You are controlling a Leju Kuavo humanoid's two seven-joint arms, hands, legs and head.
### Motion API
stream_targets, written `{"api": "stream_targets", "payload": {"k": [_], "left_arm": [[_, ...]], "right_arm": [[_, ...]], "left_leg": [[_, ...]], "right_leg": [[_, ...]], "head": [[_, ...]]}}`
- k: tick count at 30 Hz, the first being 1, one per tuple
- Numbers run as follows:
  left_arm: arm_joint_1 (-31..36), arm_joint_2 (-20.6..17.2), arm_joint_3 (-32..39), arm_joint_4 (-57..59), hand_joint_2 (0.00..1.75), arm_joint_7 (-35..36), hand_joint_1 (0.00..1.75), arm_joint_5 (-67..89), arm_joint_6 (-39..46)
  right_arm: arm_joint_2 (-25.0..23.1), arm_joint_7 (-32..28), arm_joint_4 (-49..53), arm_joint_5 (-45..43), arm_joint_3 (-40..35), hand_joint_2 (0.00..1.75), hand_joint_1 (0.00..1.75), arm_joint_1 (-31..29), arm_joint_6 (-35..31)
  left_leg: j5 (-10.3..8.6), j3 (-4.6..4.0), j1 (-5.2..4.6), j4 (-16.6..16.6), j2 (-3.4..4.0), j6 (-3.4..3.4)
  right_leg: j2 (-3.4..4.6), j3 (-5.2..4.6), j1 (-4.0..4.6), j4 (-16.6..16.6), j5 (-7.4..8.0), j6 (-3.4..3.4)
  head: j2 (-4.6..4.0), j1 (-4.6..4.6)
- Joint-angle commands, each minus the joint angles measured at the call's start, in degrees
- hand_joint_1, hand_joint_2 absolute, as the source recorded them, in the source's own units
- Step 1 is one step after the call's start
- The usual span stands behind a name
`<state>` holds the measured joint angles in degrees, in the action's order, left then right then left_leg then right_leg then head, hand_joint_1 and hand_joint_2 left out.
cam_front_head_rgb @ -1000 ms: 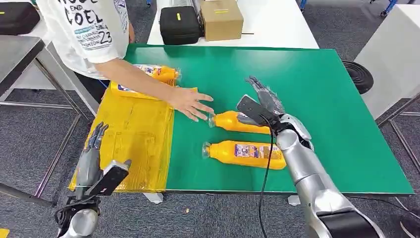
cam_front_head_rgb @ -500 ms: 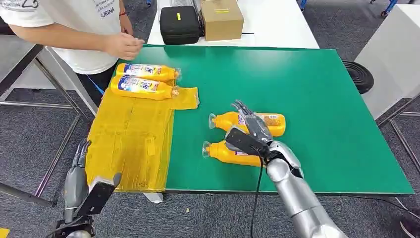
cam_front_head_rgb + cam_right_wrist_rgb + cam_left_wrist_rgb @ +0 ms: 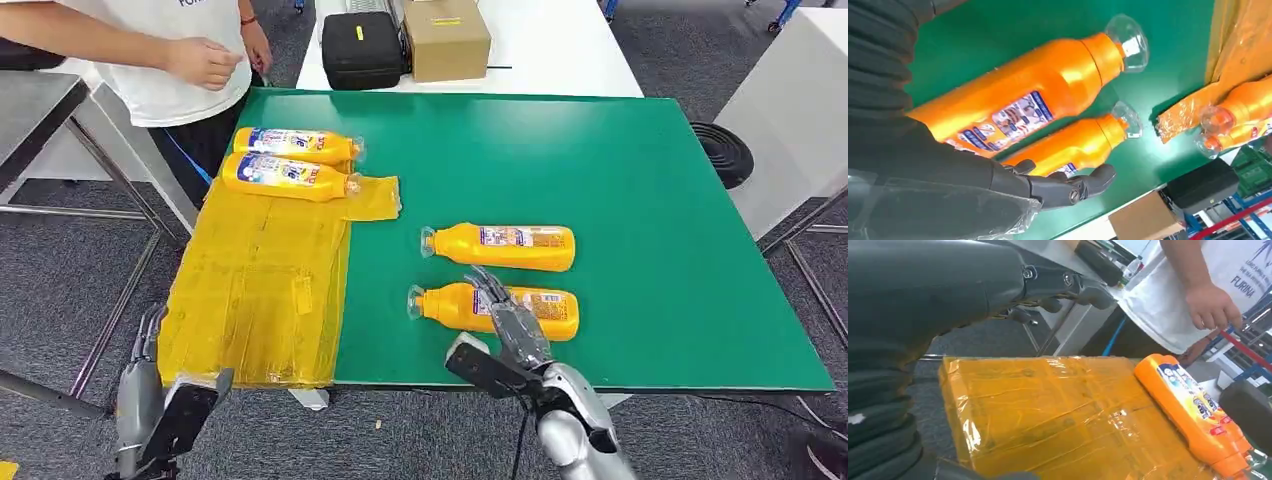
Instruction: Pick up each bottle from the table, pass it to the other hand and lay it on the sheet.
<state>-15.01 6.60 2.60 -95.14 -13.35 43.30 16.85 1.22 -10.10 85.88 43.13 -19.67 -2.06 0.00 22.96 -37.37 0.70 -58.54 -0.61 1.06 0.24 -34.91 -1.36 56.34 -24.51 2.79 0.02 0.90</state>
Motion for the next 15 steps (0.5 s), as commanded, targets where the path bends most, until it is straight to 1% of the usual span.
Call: {"api": "stream_targets", "payload": {"k": [1,2,3,5,6,7,8,9,11,12,15], "left_arm": [[-0.31,2.90,3.29,0.99,1.75,-0.07,0.00,-0.66,-1.98],[-0.31,2.90,3.29,0.99,1.75,-0.07,0.00,-0.66,-1.98],[-0.31,2.90,3.29,0.99,1.75,-0.07,0.00,-0.66,-1.98],[-0.31,2.90,3.29,0.99,1.75,-0.07,0.00,-0.66,-1.98],[-0.31,2.90,3.29,0.99,1.75,-0.07,0.00,-0.66,-1.98],[-0.18,3.01,3.22,1.25,1.75,-0.10,0.00,-0.65,-2.02],[-0.10,3.23,3.01,1.76,1.75,-0.16,0.00,-1.30,-3.31],[0.15,3.62,2.56,2.81,1.75,-0.16,0.00,-1.80,-4.08],[1.27,4.44,1.91,5.50,1.75,-0.26,0.00,-2.39,-4.02],[2.18,4.62,1.45,7.14,1.75,-0.36,0.00,-2.64,-3.42],[3.65,4.54,0.98,9.00,1.75,-0.86,0.00,-3.85,-2.46]], "right_arm": [[1.58,2.33,2.50,3.07,3.08,1.75,0.00,1.97,0.97],[1.58,2.33,2.50,3.07,3.08,1.75,0.00,1.97,0.97],[1.58,2.33,2.50,3.07,3.08,1.75,0.00,1.97,0.97],[1.58,2.33,2.50,3.07,3.08,1.75,0.00,1.97,0.97],[1.58,2.33,2.50,3.07,3.08,1.75,0.00,1.97,0.97],[1.44,2.47,2.36,3.27,3.05,1.75,0.00,1.91,1.08],[1.27,3.48,2.12,4.91,3.55,1.75,0.00,1.80,0.88],[1.27,3.86,1.60,5.47,3.91,1.75,0.00,1.34,0.86],[0.79,4.40,0.19,7.17,4.48,1.75,0.00,-0.54,0.59],[0.38,4.46,-0.82,7.69,4.79,1.75,0.00,-1.97,0.70],[0.56,4.59,-2.58,7.93,5.15,1.75,0.00,-4.05,1.11]], "left_leg": [[0.06,0.18,0.00,0.01,-0.02,0.01],[0.02,0.11,-0.01,0.03,0.00,0.01],[0.11,0.30,0.01,0.03,0.03,0.01],[0.03,0.14,0.00,0.03,0.01,0.02],[0.12,0.32,0.01,0.02,0.04,0.00],[0.08,0.24,0.00,0.03,0.02,0.01],[0.07,0.23,0.00,0.03,0.04,0.00],[0.13,0.37,0.01,0.04,0.06,-0.01],[0.04,0.21,0.01,0.04,0.03,0.00],[0.12,0.40,0.00,0.06,0.04,0.00],[-0.01,0.21,-0.04,0.08,0.07,0.02]], "right_leg": [[-0.07,0.21,0.03,-0.04,-0.06,-0.09],[-0.03,0.11,0.00,-0.04,-0.03,-0.07],[-0.04,0.32,0.04,-0.07,-0.10,-0.13],[-0.03,0.15,0.02,-0.05,-0.03,-0.08],[-0.03,0.33,0.04,-0.05,-0.11,-0.14],[-0.03,0.26,0.02,-0.05,-0.07,-0.11],[-0.01,0.23,0.03,-0.04,-0.06,-0.11],[-0.02,0.38,0.05,-0.06,-0.11,-0.16],[-0.02,0.22,0.04,-0.07,-0.03,-0.10],[-0.04,0.40,0.04,-0.08,-0.11,-0.15],[0.03,0.19,-0.02,-0.07,0.02,-0.07]], "head": [[0.00,0.00],[0.00,0.02],[0.00,0.00],[0.00,-0.02],[0.00,0.00],[0.00,0.00],[0.00,0.00],[0.00,0.00],[0.00,0.00],[0.00,0.00],[0.00,0.00]]}}
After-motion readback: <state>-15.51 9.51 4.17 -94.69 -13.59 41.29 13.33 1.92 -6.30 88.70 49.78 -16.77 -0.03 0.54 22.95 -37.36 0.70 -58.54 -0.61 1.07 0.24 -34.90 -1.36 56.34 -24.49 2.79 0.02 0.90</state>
